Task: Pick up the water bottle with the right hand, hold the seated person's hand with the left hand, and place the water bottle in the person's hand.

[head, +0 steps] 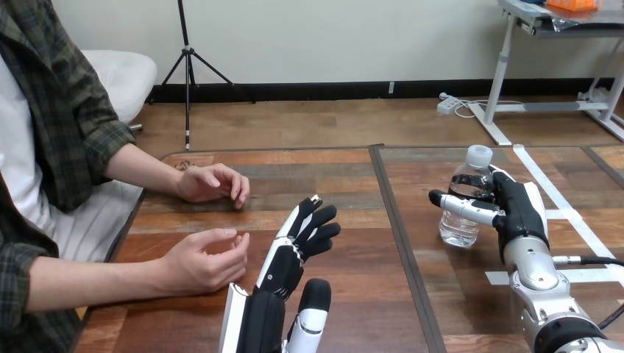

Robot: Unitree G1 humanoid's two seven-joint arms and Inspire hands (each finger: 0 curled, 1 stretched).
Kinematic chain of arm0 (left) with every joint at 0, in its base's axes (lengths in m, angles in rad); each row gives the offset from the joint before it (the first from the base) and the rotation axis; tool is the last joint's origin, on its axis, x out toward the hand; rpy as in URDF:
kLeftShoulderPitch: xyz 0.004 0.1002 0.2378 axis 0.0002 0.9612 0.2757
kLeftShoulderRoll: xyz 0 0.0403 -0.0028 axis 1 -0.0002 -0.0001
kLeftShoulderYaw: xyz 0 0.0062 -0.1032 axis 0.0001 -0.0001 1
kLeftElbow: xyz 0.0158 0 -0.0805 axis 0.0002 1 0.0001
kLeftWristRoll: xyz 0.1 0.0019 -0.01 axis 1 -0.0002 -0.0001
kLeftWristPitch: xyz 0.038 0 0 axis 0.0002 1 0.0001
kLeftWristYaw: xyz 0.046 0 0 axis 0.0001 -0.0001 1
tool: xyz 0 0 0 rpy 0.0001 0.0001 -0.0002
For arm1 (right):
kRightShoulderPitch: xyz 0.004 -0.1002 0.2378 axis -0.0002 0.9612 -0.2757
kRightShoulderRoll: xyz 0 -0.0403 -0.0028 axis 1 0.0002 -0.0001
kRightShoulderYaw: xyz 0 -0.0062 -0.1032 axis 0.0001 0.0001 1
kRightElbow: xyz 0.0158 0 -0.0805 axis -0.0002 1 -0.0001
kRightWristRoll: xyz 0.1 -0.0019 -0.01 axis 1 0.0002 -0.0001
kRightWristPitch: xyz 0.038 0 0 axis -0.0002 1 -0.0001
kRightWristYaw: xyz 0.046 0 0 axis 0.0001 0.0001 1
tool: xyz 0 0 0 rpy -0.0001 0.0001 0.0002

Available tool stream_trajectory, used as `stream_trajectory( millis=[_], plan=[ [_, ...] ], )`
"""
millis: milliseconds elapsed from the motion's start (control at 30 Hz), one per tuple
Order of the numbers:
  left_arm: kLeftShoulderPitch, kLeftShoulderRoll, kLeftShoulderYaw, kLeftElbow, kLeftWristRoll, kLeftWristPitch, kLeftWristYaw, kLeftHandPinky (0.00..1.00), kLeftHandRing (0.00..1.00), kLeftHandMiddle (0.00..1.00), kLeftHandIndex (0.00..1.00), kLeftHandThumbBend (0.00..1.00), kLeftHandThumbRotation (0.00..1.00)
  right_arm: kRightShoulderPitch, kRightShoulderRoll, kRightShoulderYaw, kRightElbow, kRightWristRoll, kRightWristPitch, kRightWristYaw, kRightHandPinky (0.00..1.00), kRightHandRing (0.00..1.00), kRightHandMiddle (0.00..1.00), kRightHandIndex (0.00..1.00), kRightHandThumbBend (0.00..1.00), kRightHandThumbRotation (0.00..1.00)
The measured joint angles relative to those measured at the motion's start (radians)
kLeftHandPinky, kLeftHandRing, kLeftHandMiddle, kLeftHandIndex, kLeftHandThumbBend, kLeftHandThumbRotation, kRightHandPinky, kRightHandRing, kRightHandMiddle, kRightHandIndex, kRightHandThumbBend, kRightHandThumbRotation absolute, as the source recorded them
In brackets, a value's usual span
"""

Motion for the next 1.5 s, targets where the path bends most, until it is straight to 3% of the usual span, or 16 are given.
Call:
stream_trajectory(
  millis=[633,1100,1500],
  plan=[
    [0.001,0.000,0.001,0.000,0.007,0.000,0.009,0.78,0.81,0.86,0.91,0.48,0.95,0.000,0.007,0.008,0.000,-0.022,0.000,-0.037,0.81,0.83,0.85,0.84,0.72,0.04],
    [0.001,0.000,0.001,0.000,0.008,0.000,0.014,0.78,0.81,0.86,0.90,0.48,0.95,-0.003,0.034,-0.012,0.000,-0.001,0.000,-0.071,0.62,0.66,0.71,0.72,0.72,0.00],
    [0.002,0.000,0.003,0.000,0.012,0.000,0.024,0.78,0.81,0.86,0.90,0.49,0.96,-0.004,0.046,-0.016,0.000,-0.001,0.000,-0.098,0.55,0.60,0.63,0.65,0.72,0.00]
  ],
)
